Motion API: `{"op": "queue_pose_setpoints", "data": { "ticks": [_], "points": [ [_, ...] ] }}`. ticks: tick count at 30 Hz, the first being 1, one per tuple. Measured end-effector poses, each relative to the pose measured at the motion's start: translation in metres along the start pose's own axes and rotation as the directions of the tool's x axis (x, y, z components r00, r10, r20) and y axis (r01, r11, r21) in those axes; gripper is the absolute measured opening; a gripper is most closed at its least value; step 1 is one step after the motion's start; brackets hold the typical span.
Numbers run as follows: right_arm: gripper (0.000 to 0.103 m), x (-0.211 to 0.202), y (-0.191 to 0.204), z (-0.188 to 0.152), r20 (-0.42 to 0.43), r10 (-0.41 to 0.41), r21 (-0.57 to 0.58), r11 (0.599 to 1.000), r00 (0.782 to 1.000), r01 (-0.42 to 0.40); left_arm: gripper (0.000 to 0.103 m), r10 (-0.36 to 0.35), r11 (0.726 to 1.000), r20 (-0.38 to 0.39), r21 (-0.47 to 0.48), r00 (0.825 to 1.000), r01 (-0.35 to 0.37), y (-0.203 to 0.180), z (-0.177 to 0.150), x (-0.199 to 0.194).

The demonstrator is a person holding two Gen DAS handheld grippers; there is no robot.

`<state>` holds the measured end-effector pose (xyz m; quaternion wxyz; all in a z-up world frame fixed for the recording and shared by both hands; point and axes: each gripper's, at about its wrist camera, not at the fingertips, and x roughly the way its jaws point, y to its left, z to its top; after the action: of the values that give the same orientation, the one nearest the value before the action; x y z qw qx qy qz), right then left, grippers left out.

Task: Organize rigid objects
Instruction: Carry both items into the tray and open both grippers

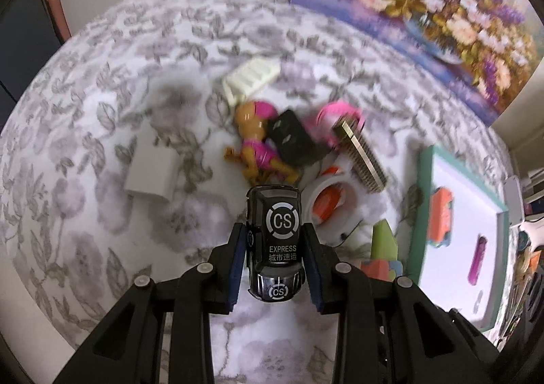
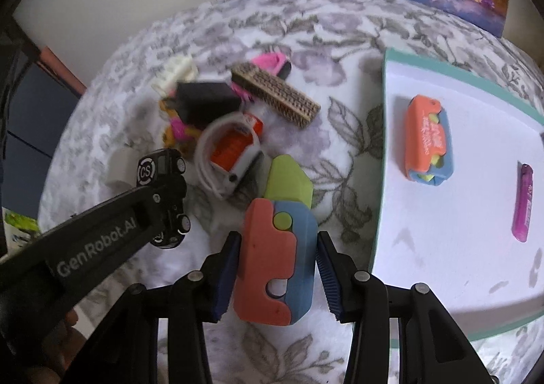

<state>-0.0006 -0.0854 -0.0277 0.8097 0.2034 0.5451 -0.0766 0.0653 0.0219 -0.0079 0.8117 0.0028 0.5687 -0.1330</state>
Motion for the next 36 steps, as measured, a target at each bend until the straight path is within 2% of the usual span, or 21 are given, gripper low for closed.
{"op": "queue_pose_setpoints", "data": {
  "ticks": [5,8,10,13,18,22,26,31,36],
  "points": [
    [0.047,-0.024,-0.01,0.001,0.051,0.024,0.053,0.998,0.998,-0.026,0.034,-0.016,1.0,0.08,0.003,0.997,0.016,-0.014,0.002,-0.03],
    [0.047,-0.039,-0.026,0.004,0.091,0.017,0.104,0.994,0.996,-0.027,0.034,-0.031,0.999,0.097,0.021,0.995,0.029,-0.027,0.001,-0.036],
    [0.047,-0.049,-0.042,0.005,0.114,-0.019,0.141,0.99,0.993,0.003,0.034,-0.043,0.998,0.094,0.044,0.995,0.039,-0.043,-0.001,-0.036],
    [0.047,-0.056,-0.064,0.009,0.129,-0.116,0.181,0.979,0.985,0.092,0.034,-0.062,0.994,0.064,0.098,0.996,0.055,-0.07,-0.009,-0.032],
    [0.047,-0.061,-0.115,0.005,0.093,-0.218,0.287,0.94,0.972,0.184,0.034,-0.09,0.973,0.034,0.216,0.995,0.081,-0.122,-0.028,-0.028],
    [0.047,-0.067,-0.158,0.002,0.08,-0.261,0.38,0.9,0.962,0.212,0.034,-0.11,0.948,0.008,0.3,0.994,0.103,-0.155,-0.046,-0.023],
    [0.048,-0.078,-0.185,-0.006,0.072,-0.313,0.446,0.859,0.947,0.25,0.034,-0.087,0.917,-0.005,0.39,0.996,0.082,-0.179,-0.059,-0.014],
    [0.047,-0.081,-0.212,-0.012,0.046,-0.388,0.49,0.811,0.92,0.318,0.034,-0.083,0.907,-0.034,0.411,0.996,0.09,-0.185,-0.064,-0.003],
    [0.047,-0.078,-0.224,-0.017,0.024,-0.402,0.499,0.798,0.915,0.337,0.034,-0.076,0.897,-0.045,0.433,0.996,0.088,-0.191,-0.067,0.003]
  ]
}}
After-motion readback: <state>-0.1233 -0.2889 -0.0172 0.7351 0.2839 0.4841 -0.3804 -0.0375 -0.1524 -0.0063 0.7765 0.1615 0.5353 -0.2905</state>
